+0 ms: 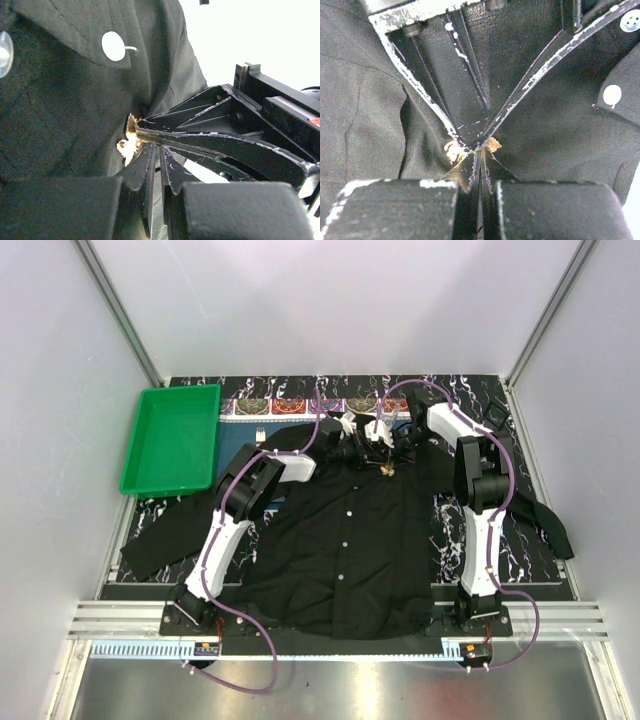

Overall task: Pin the brooch onto the clothing
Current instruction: Pin the brooch to the clothes.

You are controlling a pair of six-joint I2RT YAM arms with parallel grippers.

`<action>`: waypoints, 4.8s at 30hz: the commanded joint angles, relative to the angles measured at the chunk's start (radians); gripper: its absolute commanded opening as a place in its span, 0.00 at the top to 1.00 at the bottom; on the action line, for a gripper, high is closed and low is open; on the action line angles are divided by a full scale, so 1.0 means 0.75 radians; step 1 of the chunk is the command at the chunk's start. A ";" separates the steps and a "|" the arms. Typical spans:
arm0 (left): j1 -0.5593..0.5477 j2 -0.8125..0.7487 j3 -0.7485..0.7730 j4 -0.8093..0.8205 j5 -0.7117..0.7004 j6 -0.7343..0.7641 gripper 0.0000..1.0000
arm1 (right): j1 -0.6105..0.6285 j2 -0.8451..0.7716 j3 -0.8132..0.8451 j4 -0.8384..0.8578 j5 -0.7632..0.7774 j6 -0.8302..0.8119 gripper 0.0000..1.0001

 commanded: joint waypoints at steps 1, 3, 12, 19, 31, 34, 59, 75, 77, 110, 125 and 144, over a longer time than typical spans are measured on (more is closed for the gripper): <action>-0.008 0.014 0.070 -0.013 -0.003 0.029 0.90 | 0.021 0.002 -0.018 0.010 0.053 -0.037 1.00; -0.008 0.020 0.082 -0.033 -0.016 0.039 0.91 | 0.019 0.002 -0.018 0.010 0.053 -0.041 1.00; -0.010 0.045 0.123 -0.154 -0.042 0.056 0.92 | 0.021 -0.014 -0.030 0.018 0.047 -0.058 0.99; -0.010 0.043 0.133 -0.264 -0.063 0.060 0.98 | 0.017 -0.028 -0.030 0.020 0.042 -0.062 0.99; -0.004 0.039 0.088 -0.350 -0.089 0.037 1.00 | 0.021 -0.059 -0.024 0.034 0.024 -0.029 0.83; -0.004 0.043 0.090 -0.360 -0.093 0.037 1.00 | 0.019 -0.057 -0.004 0.034 0.012 0.009 0.77; 0.242 -0.624 -0.385 -0.264 0.070 0.409 0.56 | 0.021 -0.084 -0.133 0.143 0.081 0.040 1.00; 0.465 -1.174 -0.382 -0.221 -0.073 0.998 0.01 | 0.024 -0.292 -0.162 0.151 0.038 0.175 0.55; 0.477 -1.164 -0.333 -0.195 -0.067 1.000 0.01 | 0.007 -0.303 -0.123 0.120 0.002 0.192 0.47; 0.029 -0.370 0.049 -0.133 0.167 0.276 0.96 | -0.343 -0.164 -0.309 0.662 -0.616 2.953 0.89; 0.023 -0.176 0.086 -0.225 0.085 0.182 0.96 | -0.359 -0.057 -0.360 0.693 -0.543 2.928 1.00; 0.011 -0.041 0.197 -0.354 0.064 0.238 0.96 | -0.347 0.045 -0.274 0.532 -0.522 2.701 0.89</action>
